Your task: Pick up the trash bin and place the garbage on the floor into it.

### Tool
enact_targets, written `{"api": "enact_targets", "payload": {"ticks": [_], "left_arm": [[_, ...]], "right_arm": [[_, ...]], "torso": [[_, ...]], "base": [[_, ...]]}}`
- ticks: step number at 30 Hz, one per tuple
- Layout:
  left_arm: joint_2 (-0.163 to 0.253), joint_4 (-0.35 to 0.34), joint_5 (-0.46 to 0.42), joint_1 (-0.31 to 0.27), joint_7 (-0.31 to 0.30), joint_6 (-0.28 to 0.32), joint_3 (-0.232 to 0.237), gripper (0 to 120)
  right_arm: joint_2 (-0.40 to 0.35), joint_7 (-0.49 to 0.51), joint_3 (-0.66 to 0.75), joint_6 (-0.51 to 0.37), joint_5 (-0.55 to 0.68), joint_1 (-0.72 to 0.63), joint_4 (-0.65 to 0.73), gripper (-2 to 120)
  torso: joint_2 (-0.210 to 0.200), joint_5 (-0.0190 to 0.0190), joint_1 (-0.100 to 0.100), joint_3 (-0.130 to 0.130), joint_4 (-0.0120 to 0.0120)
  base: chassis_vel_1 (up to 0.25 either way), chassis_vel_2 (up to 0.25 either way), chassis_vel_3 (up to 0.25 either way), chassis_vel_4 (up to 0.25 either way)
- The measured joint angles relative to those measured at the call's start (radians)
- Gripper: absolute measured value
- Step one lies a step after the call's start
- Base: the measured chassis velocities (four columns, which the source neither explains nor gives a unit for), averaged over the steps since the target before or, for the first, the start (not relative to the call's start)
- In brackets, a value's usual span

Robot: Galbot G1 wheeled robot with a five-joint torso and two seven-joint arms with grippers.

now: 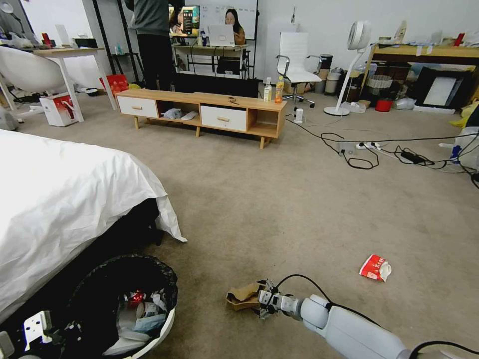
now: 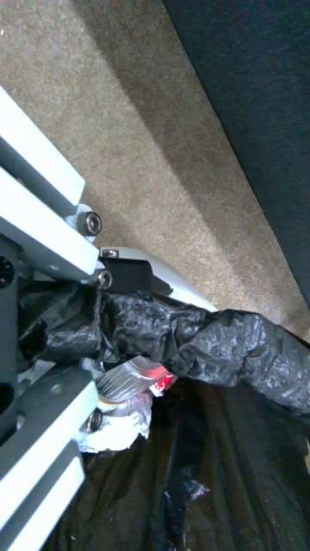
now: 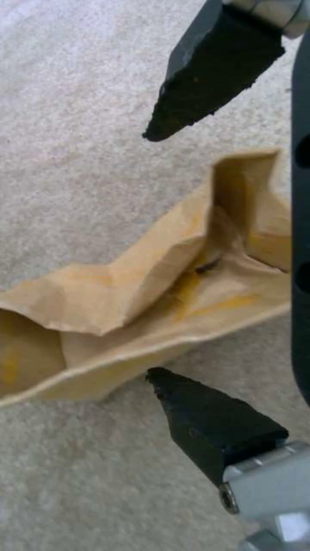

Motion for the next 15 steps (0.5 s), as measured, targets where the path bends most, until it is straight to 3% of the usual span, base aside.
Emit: {"api": "enact_targets", "payload": {"ticks": [10, 15], "left_arm": [[0.001, 0.002, -0.002, -0.003, 0.000, 0.000, 0.001, 1], [0.002, 0.002, -0.002, 0.000, 0.001, 0.000, 0.001, 1]], "right_arm": [[0.061, 0.000, -0.005, 0.020, -0.010, 0.007, -0.043, 99], [0.093, 0.001, -0.009, 0.030, -0.015, 0.001, -0.065, 93]], "torso": [[0.000, 0.0002, 0.000, 0.000, 0.0000], [0.000, 0.0002, 0.000, 0.000, 0.0001]], "base": [[0.000, 0.000, 0.000, 0.000], [0.000, 0.000, 0.000, 0.000]]}}
